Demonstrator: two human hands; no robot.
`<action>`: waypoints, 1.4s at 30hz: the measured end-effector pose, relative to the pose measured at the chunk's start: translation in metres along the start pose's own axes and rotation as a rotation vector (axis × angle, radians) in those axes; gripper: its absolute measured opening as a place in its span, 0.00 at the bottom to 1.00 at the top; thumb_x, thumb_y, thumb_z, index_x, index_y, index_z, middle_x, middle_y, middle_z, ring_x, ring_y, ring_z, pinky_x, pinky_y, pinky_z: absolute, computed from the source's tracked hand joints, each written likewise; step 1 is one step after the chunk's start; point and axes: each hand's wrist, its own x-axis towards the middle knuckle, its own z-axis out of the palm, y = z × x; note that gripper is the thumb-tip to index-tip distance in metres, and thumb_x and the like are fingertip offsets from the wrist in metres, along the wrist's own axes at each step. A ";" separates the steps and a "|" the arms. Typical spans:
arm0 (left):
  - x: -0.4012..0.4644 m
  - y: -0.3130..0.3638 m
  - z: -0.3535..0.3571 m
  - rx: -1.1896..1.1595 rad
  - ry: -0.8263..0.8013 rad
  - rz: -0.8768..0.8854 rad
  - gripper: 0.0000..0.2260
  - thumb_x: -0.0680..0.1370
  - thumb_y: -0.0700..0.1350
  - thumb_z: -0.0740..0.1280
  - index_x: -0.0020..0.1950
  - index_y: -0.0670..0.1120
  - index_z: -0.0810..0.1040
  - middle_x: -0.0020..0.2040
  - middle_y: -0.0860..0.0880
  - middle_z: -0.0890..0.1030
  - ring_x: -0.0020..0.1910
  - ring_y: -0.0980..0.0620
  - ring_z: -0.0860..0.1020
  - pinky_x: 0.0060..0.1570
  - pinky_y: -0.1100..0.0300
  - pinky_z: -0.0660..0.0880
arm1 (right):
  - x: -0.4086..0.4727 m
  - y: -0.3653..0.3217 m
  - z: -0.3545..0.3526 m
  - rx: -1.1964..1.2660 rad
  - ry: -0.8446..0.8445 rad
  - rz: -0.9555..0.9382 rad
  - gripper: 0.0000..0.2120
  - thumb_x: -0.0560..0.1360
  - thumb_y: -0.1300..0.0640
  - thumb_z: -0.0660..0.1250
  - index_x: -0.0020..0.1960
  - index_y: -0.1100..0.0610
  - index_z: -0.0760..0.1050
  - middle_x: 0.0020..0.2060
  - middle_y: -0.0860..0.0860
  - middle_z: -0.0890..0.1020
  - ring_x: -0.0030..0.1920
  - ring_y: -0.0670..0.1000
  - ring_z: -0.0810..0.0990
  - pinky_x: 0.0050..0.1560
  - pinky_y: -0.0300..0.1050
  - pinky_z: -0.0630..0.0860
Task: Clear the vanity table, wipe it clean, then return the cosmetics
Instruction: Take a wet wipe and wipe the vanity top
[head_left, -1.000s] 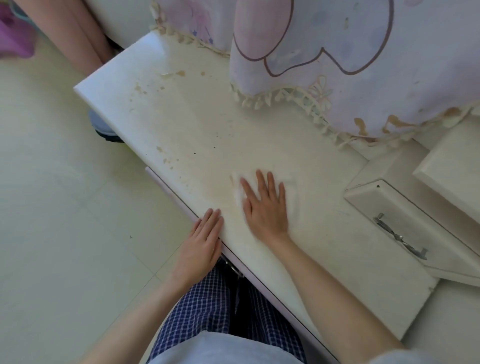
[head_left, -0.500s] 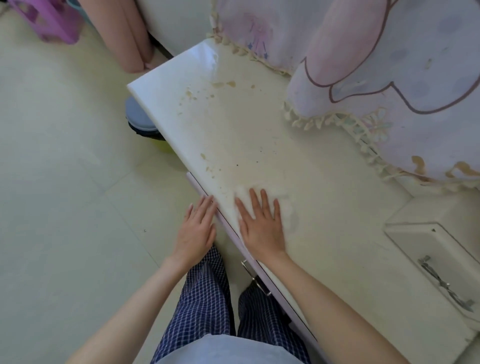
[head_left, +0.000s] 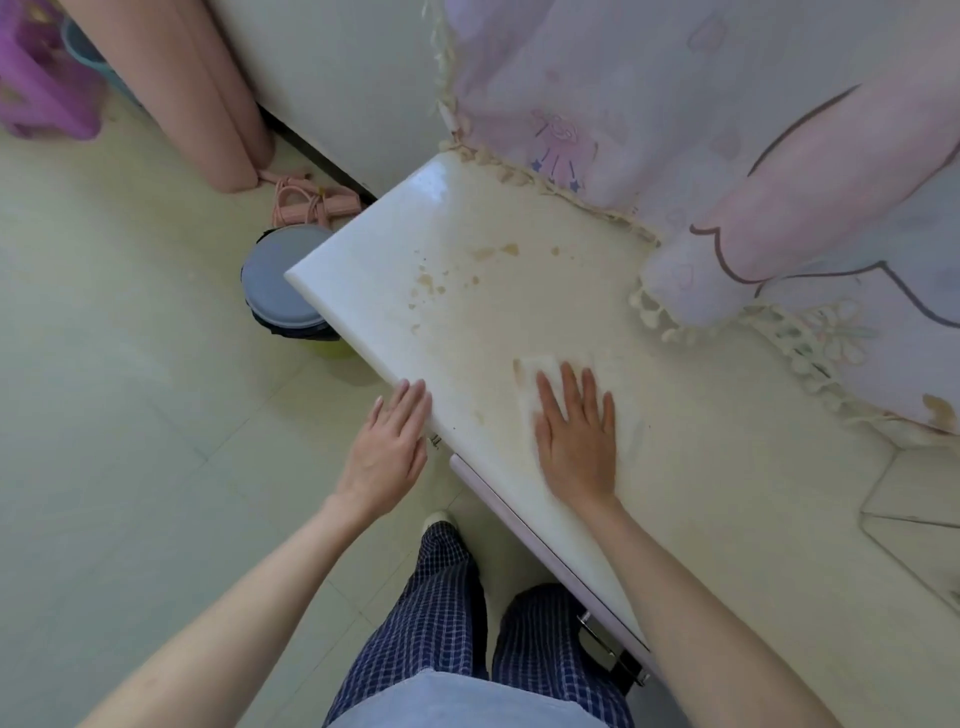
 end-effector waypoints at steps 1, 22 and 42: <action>-0.001 -0.002 0.002 -0.006 0.006 0.011 0.23 0.78 0.45 0.51 0.71 0.37 0.65 0.72 0.41 0.66 0.72 0.46 0.60 0.69 0.48 0.60 | -0.010 -0.007 0.002 -0.003 -0.005 0.037 0.23 0.80 0.49 0.46 0.74 0.50 0.59 0.74 0.53 0.60 0.74 0.58 0.55 0.70 0.60 0.54; 0.015 -0.046 -0.032 0.030 0.031 -0.028 0.22 0.79 0.46 0.50 0.71 0.37 0.63 0.72 0.42 0.64 0.76 0.53 0.48 0.73 0.54 0.47 | 0.180 -0.002 -0.020 0.043 -0.031 0.290 0.25 0.79 0.47 0.42 0.76 0.46 0.50 0.76 0.52 0.51 0.75 0.55 0.44 0.73 0.56 0.41; 0.124 -0.183 -0.090 0.072 -0.175 0.358 0.26 0.82 0.51 0.42 0.70 0.38 0.68 0.72 0.41 0.66 0.73 0.47 0.58 0.72 0.54 0.50 | 0.127 -0.181 0.016 0.069 -0.040 0.120 0.22 0.80 0.49 0.48 0.75 0.46 0.56 0.75 0.50 0.58 0.75 0.54 0.52 0.73 0.53 0.47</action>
